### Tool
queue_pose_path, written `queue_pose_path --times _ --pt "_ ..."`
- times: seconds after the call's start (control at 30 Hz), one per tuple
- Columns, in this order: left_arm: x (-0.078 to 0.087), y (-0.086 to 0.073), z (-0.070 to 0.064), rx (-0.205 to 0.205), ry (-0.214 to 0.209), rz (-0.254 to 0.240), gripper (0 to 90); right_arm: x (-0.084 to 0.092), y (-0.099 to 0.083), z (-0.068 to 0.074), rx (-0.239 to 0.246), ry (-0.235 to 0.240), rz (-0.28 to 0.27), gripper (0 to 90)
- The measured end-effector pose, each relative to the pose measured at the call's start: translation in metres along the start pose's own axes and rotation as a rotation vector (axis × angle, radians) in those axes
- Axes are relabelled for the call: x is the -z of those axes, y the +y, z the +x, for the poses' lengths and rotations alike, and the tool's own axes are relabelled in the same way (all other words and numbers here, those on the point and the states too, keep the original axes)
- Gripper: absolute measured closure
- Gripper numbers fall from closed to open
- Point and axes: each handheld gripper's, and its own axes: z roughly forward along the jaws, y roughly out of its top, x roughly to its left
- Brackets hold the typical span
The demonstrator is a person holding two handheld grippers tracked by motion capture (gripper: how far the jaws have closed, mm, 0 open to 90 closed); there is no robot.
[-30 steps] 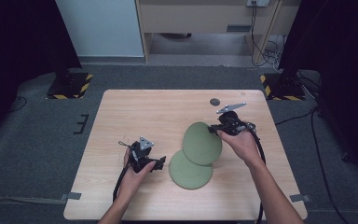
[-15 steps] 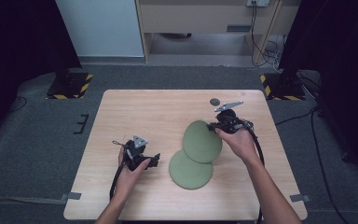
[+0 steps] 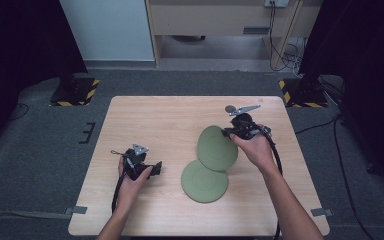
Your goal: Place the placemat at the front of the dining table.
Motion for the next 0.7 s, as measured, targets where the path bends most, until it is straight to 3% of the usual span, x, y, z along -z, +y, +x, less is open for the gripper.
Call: queue_pose_path --times 0.17,0.33,0.7 --pt "-0.003 -0.002 0.012 0.005 0.031 0.016 2.7 -0.001 0.003 -0.001 -0.002 0.001 -0.002 85.8" --pt "-0.004 -0.003 0.021 0.031 0.028 0.019 2.6 -0.001 0.005 -0.003 -0.019 0.001 -0.013 85.8" --pt "-0.007 -0.005 0.025 0.019 0.038 0.023 2.1 -0.004 0.015 -0.008 -0.044 -0.006 -0.034 85.8"
